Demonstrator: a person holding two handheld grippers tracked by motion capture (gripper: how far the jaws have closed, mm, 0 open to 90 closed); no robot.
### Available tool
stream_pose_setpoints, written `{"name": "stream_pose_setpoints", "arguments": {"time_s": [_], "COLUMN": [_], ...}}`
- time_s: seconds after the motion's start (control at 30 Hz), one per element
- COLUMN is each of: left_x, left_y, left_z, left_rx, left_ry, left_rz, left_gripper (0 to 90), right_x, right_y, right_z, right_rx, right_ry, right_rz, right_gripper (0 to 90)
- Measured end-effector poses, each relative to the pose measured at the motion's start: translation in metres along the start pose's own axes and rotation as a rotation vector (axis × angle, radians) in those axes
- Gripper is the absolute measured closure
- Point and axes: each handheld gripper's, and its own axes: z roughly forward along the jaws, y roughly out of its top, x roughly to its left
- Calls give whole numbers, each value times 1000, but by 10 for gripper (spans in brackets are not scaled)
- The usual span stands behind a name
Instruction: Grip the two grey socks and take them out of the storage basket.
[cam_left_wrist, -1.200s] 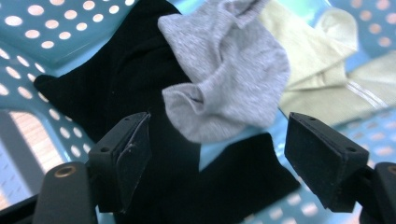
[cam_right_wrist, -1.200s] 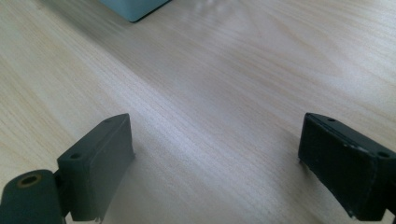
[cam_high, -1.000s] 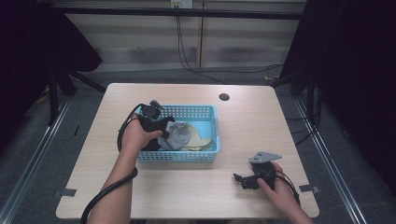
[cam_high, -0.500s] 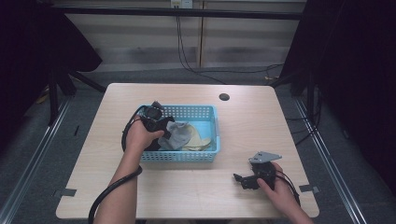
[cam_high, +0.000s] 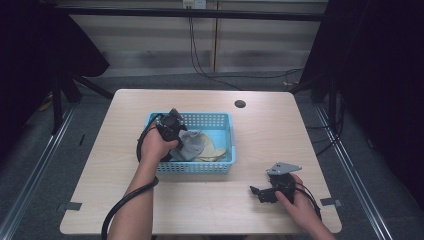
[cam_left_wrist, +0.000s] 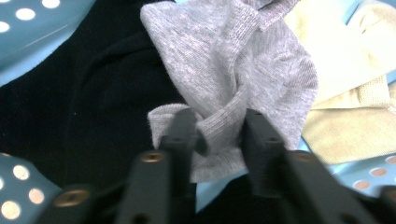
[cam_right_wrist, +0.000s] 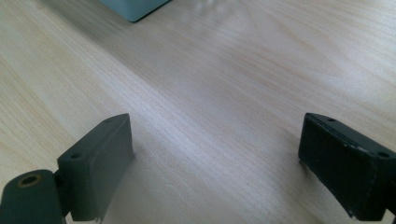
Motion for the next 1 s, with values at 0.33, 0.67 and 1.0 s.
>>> {"name": "stream_pose_setpoints", "arguments": {"time_s": [0.33,0.67,1.0], "left_x": [-7,-9,-11], "left_y": [7,14,20], "left_z": [-17,-47,-65], "left_rx": [46,54,72], "left_ry": [4,4,12], "left_rz": [55,67,91], "left_gripper": [775,783,783], "right_x": [0,0,0], "right_y": [0,0,0], "right_z": [0,0,0], "right_rx": [2,2,3], "right_ry": [1,1,0], "right_rz": [4,4,1], "right_gripper": [95,95,95]}}
